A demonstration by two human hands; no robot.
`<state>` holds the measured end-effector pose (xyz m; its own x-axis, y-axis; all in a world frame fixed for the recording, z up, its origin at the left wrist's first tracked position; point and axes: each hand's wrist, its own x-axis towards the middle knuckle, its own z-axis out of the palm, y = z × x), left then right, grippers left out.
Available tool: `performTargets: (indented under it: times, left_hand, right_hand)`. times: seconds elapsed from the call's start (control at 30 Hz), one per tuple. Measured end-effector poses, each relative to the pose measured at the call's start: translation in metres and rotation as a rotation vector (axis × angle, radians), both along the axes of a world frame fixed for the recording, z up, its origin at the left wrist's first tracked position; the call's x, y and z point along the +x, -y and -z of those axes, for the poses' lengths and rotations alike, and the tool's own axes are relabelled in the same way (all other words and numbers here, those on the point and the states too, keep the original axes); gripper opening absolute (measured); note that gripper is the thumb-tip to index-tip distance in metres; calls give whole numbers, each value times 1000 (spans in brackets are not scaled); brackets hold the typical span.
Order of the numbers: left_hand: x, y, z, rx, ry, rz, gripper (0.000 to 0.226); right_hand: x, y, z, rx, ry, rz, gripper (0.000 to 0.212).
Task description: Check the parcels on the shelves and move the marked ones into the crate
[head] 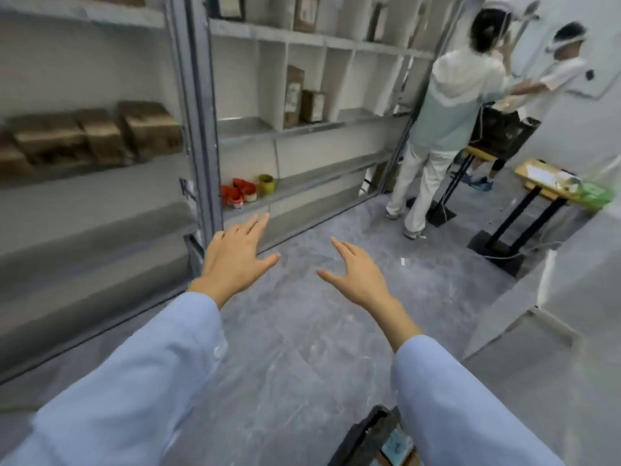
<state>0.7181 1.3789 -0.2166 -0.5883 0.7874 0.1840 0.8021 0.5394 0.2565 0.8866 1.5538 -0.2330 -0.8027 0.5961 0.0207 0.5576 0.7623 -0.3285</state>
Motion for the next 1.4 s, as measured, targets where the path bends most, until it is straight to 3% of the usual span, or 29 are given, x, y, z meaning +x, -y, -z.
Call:
performTargets:
  times: [0.3,0.6,0.87,1.4]
  left_hand:
    - [-97,231,-113,81,-105,-543,79]
    - [-120,406,-209,97,-264,-916,80]
    - [-183,472,-249,79,-362,-941,81]
    - [-384,535,-278,120,-424,-805,81]
  right_hand:
    - [-196,149,-118,51,-119,-519,82]
    - [-296,307,-216,64,-317,-869,78]
    - [-372,380,-256,81,-391,-953,78]
    - [-569,443,-281,96,-485,-791,73]
